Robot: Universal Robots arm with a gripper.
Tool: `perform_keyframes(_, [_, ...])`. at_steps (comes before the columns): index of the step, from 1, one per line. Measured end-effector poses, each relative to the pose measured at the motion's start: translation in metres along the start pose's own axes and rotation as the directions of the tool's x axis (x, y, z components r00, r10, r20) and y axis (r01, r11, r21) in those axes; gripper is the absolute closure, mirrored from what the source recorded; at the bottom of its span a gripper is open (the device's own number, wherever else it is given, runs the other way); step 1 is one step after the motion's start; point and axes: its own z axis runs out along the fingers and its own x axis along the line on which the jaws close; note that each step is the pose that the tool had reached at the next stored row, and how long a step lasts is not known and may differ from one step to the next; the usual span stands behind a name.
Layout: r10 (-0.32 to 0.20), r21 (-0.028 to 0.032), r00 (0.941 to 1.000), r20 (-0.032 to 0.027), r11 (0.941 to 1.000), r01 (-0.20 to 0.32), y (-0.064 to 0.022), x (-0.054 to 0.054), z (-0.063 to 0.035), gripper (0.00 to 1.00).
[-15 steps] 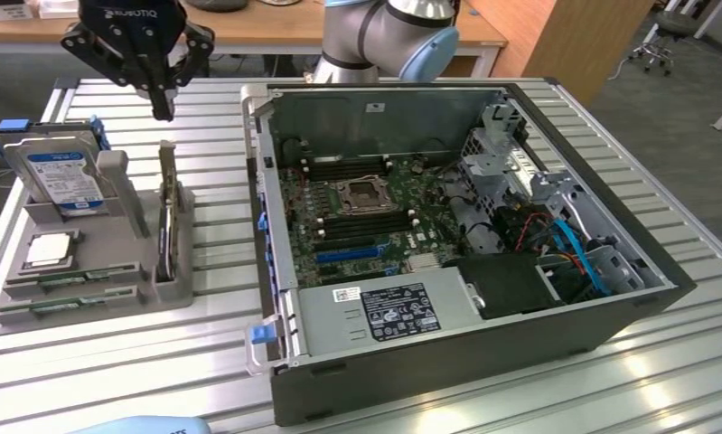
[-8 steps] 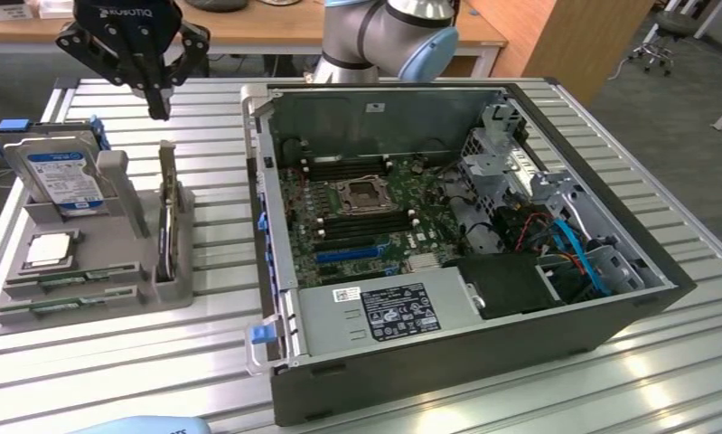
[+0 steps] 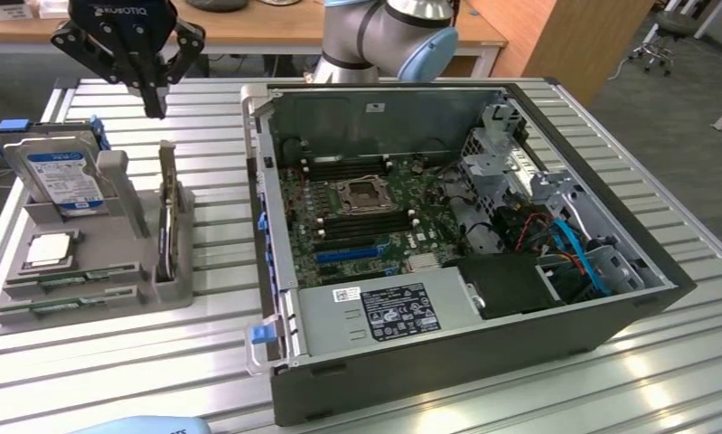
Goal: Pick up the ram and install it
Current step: 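Reach for the ram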
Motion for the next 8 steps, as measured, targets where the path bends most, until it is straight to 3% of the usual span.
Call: perform_keyframes(8, [0.0, 0.0001, 1.0, 0.0001, 1.0, 0.0, 0.0002, 0.012, 0.0012, 0.9])
